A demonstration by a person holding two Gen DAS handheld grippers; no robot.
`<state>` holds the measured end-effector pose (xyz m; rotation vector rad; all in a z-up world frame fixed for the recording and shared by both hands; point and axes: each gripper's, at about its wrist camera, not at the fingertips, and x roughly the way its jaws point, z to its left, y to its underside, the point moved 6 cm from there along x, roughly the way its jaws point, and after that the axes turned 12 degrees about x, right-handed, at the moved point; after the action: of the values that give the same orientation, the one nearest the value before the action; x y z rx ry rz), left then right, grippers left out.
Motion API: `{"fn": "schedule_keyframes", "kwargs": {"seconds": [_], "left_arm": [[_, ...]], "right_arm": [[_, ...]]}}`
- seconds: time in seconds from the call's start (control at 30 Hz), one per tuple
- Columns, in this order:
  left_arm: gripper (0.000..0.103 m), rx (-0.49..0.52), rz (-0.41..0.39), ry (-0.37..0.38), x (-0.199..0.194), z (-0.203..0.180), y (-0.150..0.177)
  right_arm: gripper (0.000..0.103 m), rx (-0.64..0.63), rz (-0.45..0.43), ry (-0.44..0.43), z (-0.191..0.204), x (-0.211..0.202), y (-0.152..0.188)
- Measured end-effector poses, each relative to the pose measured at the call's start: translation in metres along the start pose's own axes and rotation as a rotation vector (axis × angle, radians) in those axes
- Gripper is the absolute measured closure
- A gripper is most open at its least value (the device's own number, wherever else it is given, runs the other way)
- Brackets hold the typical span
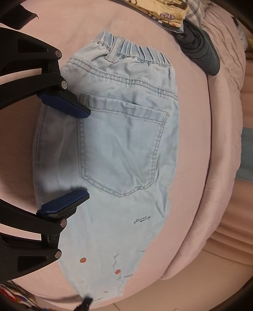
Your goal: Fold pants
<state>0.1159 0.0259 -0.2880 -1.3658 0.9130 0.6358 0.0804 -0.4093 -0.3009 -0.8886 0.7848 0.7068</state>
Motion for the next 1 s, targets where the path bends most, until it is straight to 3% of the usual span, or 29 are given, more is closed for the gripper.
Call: {"fn": "schedule_keyframes", "kwargs": {"seconds": [0.07, 0.13, 0.17, 0.27, 0.4, 0.53, 0.67, 0.87, 0.93, 0.97, 1.0], "left_arm": [[0.026, -0.008, 0.016, -0.016, -0.007, -0.001, 0.003], [0.026, -0.047, 0.012, 0.006, -0.014, -0.004, 0.001], [0.026, -0.078, -0.005, 0.043, -0.019, -0.007, -0.003], [0.026, -0.137, -0.049, 0.182, -0.027, -0.032, -0.021], [0.021, -0.095, -0.028, 0.357, -0.023, -0.097, -0.045], [0.021, -0.017, 0.026, 0.454, -0.009, -0.163, -0.061], [0.021, 0.040, 0.088, 0.557, 0.006, -0.230, -0.071], [0.021, 0.055, 0.165, 0.638, 0.033, -0.301, -0.076], [0.021, 0.026, 0.201, 0.664, 0.045, -0.314, -0.077], [0.021, 0.011, 0.213, 0.668, 0.049, -0.317, -0.077], [0.021, -0.005, 0.227, 0.671, 0.054, -0.318, -0.076]], "right_arm": [[0.076, 0.110, -0.071, 0.047, -0.041, -0.024, -0.014], [0.064, 0.225, -0.124, 0.030, -0.077, -0.047, -0.022], [0.058, 0.283, -0.147, 0.013, -0.095, -0.057, -0.024], [0.055, 0.392, -0.157, -0.047, -0.122, -0.063, -0.024], [0.055, 0.454, -0.141, -0.082, -0.117, -0.043, -0.019], [0.055, 0.468, -0.165, -0.099, -0.104, -0.036, -0.022], [0.057, 0.477, -0.188, -0.098, -0.096, -0.030, -0.026], [0.059, 0.470, -0.232, -0.141, -0.102, -0.032, -0.028], [0.069, 0.460, -0.243, -0.135, -0.101, -0.029, -0.028], [0.081, 0.454, -0.244, -0.127, -0.104, -0.028, -0.027], [0.083, 0.467, -0.242, -0.141, -0.106, -0.026, -0.026]]}}
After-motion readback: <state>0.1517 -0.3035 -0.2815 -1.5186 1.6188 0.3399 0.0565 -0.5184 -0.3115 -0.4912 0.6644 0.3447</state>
